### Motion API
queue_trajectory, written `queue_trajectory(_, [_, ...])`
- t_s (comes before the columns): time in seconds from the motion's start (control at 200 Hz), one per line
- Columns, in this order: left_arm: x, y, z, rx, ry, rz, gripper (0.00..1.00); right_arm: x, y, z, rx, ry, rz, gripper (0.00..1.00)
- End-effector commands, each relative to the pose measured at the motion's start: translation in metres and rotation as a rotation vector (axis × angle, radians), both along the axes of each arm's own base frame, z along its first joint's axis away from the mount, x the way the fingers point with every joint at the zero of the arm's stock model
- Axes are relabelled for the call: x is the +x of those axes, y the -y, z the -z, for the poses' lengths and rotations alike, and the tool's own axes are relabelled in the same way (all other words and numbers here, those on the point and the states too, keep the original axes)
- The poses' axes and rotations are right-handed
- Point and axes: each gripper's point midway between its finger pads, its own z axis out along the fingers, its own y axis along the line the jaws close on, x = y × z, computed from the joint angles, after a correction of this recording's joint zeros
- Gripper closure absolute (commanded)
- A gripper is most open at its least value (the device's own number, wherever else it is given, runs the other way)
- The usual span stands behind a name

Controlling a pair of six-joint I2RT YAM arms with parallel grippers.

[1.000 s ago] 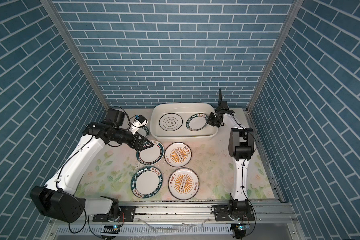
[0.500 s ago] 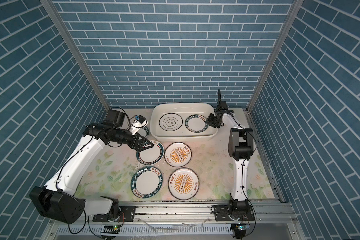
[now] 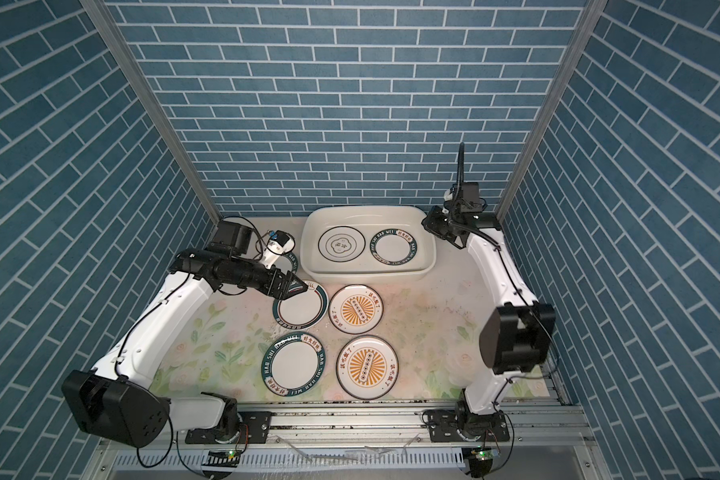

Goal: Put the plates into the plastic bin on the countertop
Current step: 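Move the right gripper back to the orange sunburst plate nearest it, then grip the orange sunburst plate's rim with the right gripper and tilt it up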

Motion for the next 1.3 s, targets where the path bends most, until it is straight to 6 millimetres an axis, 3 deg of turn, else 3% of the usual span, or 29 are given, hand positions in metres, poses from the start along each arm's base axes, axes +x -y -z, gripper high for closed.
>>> queue_trajectory(0.0, [0.007,0.0,0.008,-0.022,-0.035,-0.052,0.0,-0.066,-0.004,0.035,0.029,-0.149,-0.023,0.73])
queue_trajectory(0.18, [0.004,0.005,0.014,-0.054,-0.062,-0.045,0.0,-0.18,0.004,0.101,0.025,-0.392,-0.01,0.73])
queue_trajectory(0.28, [0.0,0.009,0.016,-0.084,-0.08,-0.022,0.0,-0.232,0.009,0.126,0.031,-0.53,-0.012,0.72])
queue_trajectory(0.415, [-0.004,0.014,0.023,-0.126,-0.114,-0.021,0.01,-0.269,0.004,0.149,0.081,-0.651,-0.025,0.71])
queue_trajectory(0.59, [-0.006,0.016,0.035,-0.153,-0.153,-0.052,0.0,-0.292,-0.013,0.177,0.123,-0.753,-0.08,0.7])
queue_trajectory(0.97, [-0.013,0.014,0.044,-0.17,-0.148,-0.068,0.0,-0.306,-0.044,0.247,0.065,-0.845,-0.149,0.65])
queue_trajectory(1.295, [-0.013,0.014,0.041,-0.169,-0.127,-0.062,0.01,-0.312,-0.049,0.272,0.05,-0.849,-0.14,0.65])
